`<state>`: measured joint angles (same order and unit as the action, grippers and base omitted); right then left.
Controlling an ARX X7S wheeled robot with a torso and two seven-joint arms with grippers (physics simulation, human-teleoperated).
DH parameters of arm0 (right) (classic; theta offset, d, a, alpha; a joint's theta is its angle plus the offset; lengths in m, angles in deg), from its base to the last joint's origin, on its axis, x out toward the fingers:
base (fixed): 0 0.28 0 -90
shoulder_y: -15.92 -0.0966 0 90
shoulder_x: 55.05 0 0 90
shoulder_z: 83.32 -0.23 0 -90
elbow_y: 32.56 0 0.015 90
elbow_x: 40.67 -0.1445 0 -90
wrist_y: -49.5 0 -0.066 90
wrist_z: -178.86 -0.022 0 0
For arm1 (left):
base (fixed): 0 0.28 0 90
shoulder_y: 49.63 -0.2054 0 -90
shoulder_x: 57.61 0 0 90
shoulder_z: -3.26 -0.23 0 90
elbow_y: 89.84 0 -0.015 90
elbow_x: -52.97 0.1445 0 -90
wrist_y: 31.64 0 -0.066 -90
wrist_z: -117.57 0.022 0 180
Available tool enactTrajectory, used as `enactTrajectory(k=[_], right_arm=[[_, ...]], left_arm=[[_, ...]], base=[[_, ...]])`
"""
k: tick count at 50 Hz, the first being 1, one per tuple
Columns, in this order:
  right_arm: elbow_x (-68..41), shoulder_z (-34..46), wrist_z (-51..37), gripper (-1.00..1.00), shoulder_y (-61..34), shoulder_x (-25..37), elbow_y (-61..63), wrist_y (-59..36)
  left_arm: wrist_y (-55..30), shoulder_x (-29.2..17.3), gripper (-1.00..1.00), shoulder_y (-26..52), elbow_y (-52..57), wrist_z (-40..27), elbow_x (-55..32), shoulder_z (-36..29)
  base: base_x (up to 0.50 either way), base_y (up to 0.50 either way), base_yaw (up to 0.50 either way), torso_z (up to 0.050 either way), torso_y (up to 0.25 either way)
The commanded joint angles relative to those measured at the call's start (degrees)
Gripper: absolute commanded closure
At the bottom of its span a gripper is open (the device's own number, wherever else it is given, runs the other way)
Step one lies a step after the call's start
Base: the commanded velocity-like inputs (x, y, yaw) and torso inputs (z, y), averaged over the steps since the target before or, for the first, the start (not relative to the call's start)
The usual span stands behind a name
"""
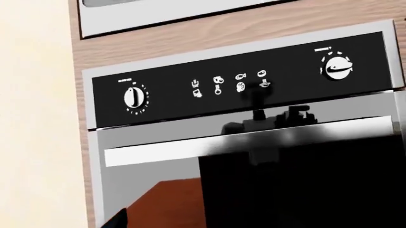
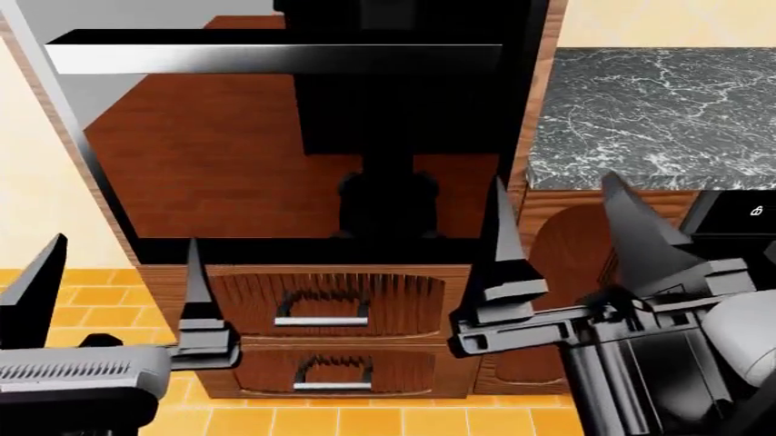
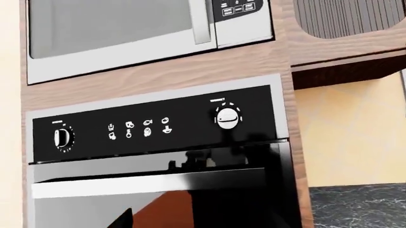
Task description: Preheat the oven by turning the temperature knob.
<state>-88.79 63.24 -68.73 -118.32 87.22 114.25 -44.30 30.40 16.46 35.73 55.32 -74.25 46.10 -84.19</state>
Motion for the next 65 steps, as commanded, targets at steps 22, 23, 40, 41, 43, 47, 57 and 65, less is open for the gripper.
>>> enactTrajectory(k=[22, 23, 40, 41, 43, 47, 57, 65], right_arm=[[0.68, 51.14, -22.07, -1.0, -41.37, 8.56, 3.14, 18.75], [0.43, 51.15, -22.16, -1.0, -41.24, 8.62, 3.12, 19.18], [0.89, 56.85, -22.32, -1.0, -46.52, 8.8, 3.17, 20.9], [0.94, 56.97, -22.32, -1.0, -46.63, 8.83, 3.17, 20.87], [1.14, 56.86, -22.33, -1.0, -46.42, 8.87, 3.17, 20.95], [1.54, 57.17, -22.34, -1.0, -46.5, 9.11, 3.17, 21.39], [1.97, 58.03, -22.36, -1.0, -47.22, 8.8, 3.18, 21.64], [2.3, 58.22, -22.35, -1.0, -47.09, 8.82, 3.17, 21.89]], left_arm=[[-0.21, -1.55, -1.0, 0.02, 2.74, -1.75, -0.8, -0.94], [-0.77, -1.76, -1.0, 0.23, 3.15, -1.85, -0.55, -1.27], [-1.6, -3.38, -1.0, 1.15, 4.39, -3.66, -0.02, -2.72], [-1.6, -3.45, -1.0, 1.21, 4.4, -3.76, -0.12, -2.75], [-0.99, -3.5, -1.0, 1.07, 3.8, -3.84, -0.06, -3.09], [-0.97, -3.71, -1.0, 0.81, 4.04, -4.06, -0.34, -3.1], [-0.55, -4.64, -1.0, 0.37, 4.25, -5.04, -0.96, -3.32], [-0.6, -5.45, -1.0, 0.39, 4.44, -6.06, -1.34, -3.85]], base=[[0.0, 0.0, 0.0, 0.0, 0.0], [0.0, 0.0, 0.0, 0.0, 0.0], [0.25, 0.0, 0.0, 0.0, 0.0], [0.29, 0.0, 0.0, 0.0, 0.0], [0.29, 0.0, 0.0, 0.0, 0.0], [0.29, 0.0, 0.0, 0.0, 0.0], [0.3, 0.0, 0.0, 0.0, 0.0], [0.29, 0.0, 0.0, 0.0, 0.0]])
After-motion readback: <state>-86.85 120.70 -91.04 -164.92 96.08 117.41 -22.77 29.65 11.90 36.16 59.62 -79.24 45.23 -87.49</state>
